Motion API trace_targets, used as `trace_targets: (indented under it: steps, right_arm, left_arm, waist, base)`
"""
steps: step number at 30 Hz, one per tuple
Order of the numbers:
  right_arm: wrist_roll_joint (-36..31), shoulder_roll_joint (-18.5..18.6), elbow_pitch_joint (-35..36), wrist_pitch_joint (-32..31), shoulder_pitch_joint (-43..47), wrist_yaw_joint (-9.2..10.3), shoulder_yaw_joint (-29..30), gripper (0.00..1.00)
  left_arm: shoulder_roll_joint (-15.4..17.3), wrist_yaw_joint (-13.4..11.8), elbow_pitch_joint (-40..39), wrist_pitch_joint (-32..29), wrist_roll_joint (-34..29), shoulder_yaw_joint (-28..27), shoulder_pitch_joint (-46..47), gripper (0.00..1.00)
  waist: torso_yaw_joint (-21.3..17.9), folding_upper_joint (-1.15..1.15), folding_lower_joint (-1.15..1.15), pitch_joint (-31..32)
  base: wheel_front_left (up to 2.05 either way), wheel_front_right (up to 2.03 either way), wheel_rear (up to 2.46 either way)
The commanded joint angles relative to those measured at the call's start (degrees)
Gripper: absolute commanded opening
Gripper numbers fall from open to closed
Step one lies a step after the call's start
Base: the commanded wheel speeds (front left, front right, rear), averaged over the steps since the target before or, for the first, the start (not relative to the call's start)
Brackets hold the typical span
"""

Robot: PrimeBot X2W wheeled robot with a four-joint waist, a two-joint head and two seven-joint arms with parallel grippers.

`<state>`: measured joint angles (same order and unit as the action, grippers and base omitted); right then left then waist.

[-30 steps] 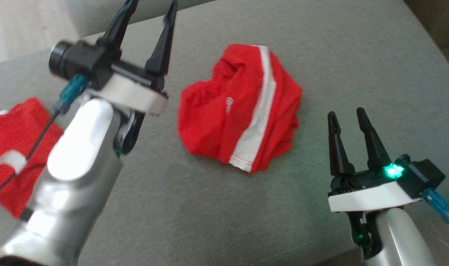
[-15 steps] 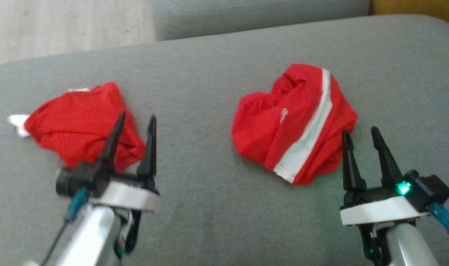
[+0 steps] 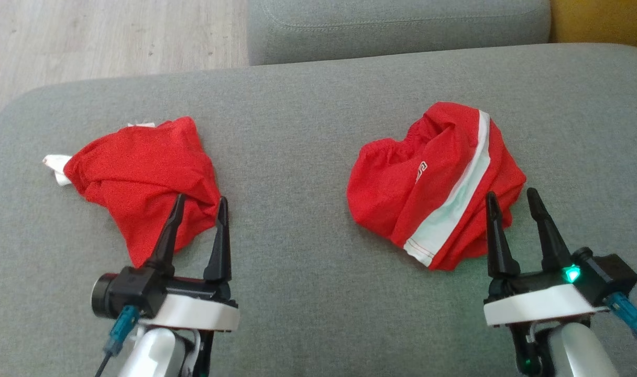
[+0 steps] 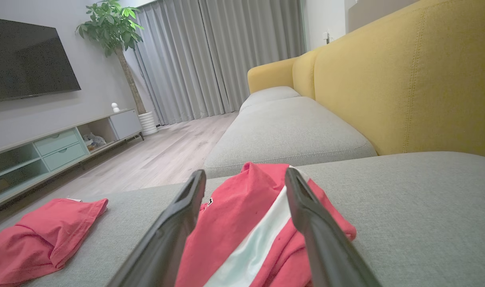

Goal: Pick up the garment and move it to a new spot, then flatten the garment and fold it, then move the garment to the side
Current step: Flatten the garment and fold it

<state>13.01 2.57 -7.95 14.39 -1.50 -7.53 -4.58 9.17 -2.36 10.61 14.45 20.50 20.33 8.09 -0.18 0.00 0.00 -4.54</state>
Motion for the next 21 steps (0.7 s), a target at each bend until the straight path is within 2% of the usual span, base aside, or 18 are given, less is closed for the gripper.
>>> trace_targets:
  steps: [1, 7, 21]
  right_arm:
    - [-0.65, 0.31, 1.51, 0.61, -0.68, 0.04, -1.29, 1.00]
    - [-1.55, 0.31, -1.65, 0.61, -0.85, 0.04, -3.74, 1.00]
    - [-3.91, 0.31, -18.04, -3.24, -6.57, 0.04, -9.27, 1.00]
  left_arm:
    - [-0.10, 0.44, -1.88, 0.54, -0.82, -2.57, 1.87, 1.00]
    - [-1.64, 2.12, -1.37, 0.54, -2.60, -3.67, 1.68, 1.00]
    - [-3.84, 5.06, 0.23, 0.54, -5.22, -5.25, 2.63, 1.00]
  waist:
    - [0.00, 0.00, 0.00, 0.08]
    - [0.48, 0.00, 0.00, -0.43]
    - [3.62, 0.00, 0.00, -3.16]
  base:
    - [0.00, 0.00, 0.00]
    - [0.00, 0.00, 0.00]
    - [0.00, 0.00, 0.00]
